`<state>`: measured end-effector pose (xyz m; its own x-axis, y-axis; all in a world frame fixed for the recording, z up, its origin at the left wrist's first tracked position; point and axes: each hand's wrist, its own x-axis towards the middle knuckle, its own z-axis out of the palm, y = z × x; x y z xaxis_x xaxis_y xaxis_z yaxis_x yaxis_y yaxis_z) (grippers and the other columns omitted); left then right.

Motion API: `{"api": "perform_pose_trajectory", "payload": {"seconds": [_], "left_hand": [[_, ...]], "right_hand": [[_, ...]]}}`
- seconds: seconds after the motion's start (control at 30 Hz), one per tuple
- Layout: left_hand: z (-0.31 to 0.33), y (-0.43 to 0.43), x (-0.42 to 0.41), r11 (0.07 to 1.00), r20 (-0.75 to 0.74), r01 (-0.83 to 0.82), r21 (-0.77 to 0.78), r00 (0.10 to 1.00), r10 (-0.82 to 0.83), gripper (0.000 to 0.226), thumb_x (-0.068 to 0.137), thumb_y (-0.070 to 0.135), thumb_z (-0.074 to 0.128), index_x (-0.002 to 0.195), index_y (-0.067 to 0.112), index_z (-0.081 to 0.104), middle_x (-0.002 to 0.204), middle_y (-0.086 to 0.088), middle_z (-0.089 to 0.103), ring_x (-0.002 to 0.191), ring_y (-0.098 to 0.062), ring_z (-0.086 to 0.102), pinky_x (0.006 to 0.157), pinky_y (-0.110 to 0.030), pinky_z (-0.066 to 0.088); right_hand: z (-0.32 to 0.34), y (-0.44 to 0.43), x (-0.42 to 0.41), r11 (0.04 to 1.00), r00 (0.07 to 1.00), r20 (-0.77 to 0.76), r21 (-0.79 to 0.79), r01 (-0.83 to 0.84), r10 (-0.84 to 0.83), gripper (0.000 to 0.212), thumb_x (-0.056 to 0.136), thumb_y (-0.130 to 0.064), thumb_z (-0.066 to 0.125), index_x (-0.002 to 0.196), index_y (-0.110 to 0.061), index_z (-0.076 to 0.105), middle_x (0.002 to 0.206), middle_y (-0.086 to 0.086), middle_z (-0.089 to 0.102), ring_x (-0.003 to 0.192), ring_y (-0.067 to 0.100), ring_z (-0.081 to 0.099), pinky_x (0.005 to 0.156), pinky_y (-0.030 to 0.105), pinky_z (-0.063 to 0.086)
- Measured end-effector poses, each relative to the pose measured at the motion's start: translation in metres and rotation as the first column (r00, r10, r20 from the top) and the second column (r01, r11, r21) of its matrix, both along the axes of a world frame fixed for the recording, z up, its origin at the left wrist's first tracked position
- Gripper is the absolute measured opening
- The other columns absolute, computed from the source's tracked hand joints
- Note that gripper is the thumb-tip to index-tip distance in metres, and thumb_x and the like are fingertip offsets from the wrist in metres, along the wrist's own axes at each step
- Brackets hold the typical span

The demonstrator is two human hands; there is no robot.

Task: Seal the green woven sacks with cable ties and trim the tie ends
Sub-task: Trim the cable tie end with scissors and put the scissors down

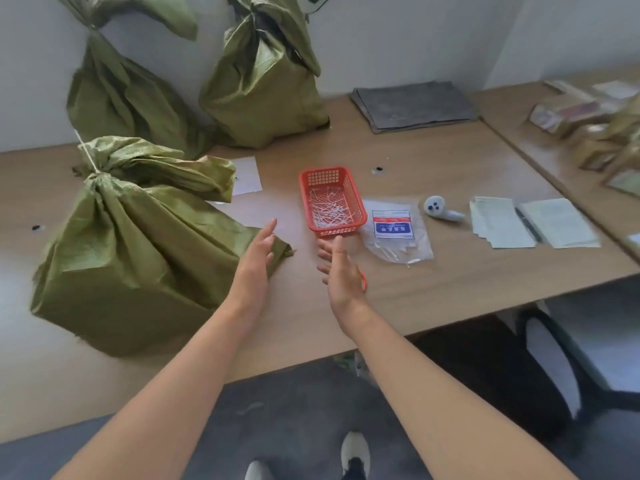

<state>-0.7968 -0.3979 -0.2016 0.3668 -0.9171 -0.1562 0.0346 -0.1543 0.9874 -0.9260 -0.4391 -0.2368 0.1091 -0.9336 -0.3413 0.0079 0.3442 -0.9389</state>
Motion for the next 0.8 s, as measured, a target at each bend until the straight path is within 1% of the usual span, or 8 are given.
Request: {"api": "perform_pose_trajectory", "payload": {"seconds": [0.07,0.17,0.33,0.43,0.5,0.6,0.73,0.8], "left_hand": [[-0.014,-0.008,-0.019,0.999,-0.023,0.002,0.037,1.000,-0.001,0.046,0.110,0.021,0.032,0.154,0.022,0.047,0.155,0.010,0.045,0.128,0.009,0.050,0.122,-0.030,0.033],[-0.035,-0.017,-0.040,0.995,-0.027,0.024,0.093,0.999,-0.021,0.047,0.109,0.025,0.032,0.155,0.025,0.044,0.159,0.005,0.045,0.145,-0.006,0.042,0.122,-0.028,0.030],[-0.059,-0.036,-0.058,0.980,-0.069,0.037,0.196,0.997,-0.024,0.051,0.104,0.035,0.038,0.154,0.031,0.046,0.160,0.003,0.043,0.148,-0.014,0.040,0.111,-0.021,0.031],[-0.074,-0.051,-0.063,0.958,-0.101,0.070,0.278,0.994,-0.044,0.060,0.094,0.046,0.042,0.153,0.038,0.046,0.160,0.002,0.043,0.146,-0.019,0.041,0.122,-0.034,0.027],[-0.087,-0.061,-0.064,0.938,-0.119,0.091,0.334,0.991,-0.054,0.070,0.083,0.053,0.041,0.152,0.042,0.045,0.160,0.002,0.043,0.145,-0.021,0.042,0.126,-0.043,0.023],[-0.114,-0.077,-0.062,0.911,-0.145,0.122,0.394,0.987,-0.069,0.073,0.081,0.056,0.040,0.153,0.044,0.043,0.161,0.003,0.042,0.147,-0.022,0.040,0.127,-0.045,0.021],[-0.153,-0.093,-0.056,0.889,-0.181,0.125,0.441,0.982,-0.048,0.073,0.081,0.055,0.039,0.153,0.043,0.043,0.161,0.001,0.042,0.148,-0.022,0.039,0.127,-0.045,0.022],[-0.171,-0.098,-0.054,0.877,-0.203,0.128,0.463,0.979,-0.035,0.072,0.082,0.056,0.039,0.153,0.044,0.044,0.159,0.001,0.044,0.147,-0.022,0.041,0.126,-0.045,0.023]], "right_hand": [[-0.017,-0.009,-0.020,0.999,1.000,0.006,0.041,-0.004,0.003,0.058,0.111,-0.049,0.024,0.145,-0.016,0.057,0.146,0.007,0.057,0.133,0.025,0.055,0.108,0.035,0.043],[-0.042,-0.016,-0.041,0.994,1.000,-0.006,0.113,-0.002,0.003,0.056,0.111,-0.049,0.026,0.146,-0.017,0.057,0.148,0.007,0.057,0.133,0.023,0.056,0.114,0.038,0.042],[-0.077,-0.027,-0.061,0.983,1.000,-0.020,0.183,0.002,0.002,0.055,0.112,-0.046,0.029,0.148,-0.015,0.055,0.151,0.003,0.055,0.141,0.018,0.051,0.123,0.044,0.035],[-0.100,-0.040,-0.062,0.987,0.993,-0.117,0.158,0.010,0.008,0.050,0.109,-0.045,0.038,0.148,-0.019,0.057,0.148,-0.001,0.059,0.137,0.016,0.053,0.120,0.039,0.039],[-0.115,-0.050,-0.062,0.990,0.984,-0.181,0.142,0.022,0.004,0.044,0.109,-0.037,0.044,0.142,-0.017,0.062,0.141,-0.003,0.063,0.132,0.015,0.057,0.108,0.029,0.043],[-0.134,-0.064,-0.064,0.989,0.961,-0.275,0.142,0.030,0.010,0.035,0.104,-0.034,0.054,0.131,-0.017,0.069,0.121,-0.006,0.069,0.116,0.011,0.064,0.093,0.023,0.044],[-0.169,-0.080,-0.060,0.997,0.852,-0.519,0.073,-0.039,0.071,0.033,0.096,-0.013,0.064,0.128,-0.014,0.072,0.123,0.001,0.071,0.111,0.017,0.068,0.095,0.025,0.051],[-0.190,-0.088,-0.055,0.997,0.778,-0.625,0.004,-0.079,0.064,0.032,0.090,-0.010,0.069,0.121,-0.014,0.075,0.121,0.004,0.072,0.109,0.022,0.069,0.096,0.029,0.051]]}}
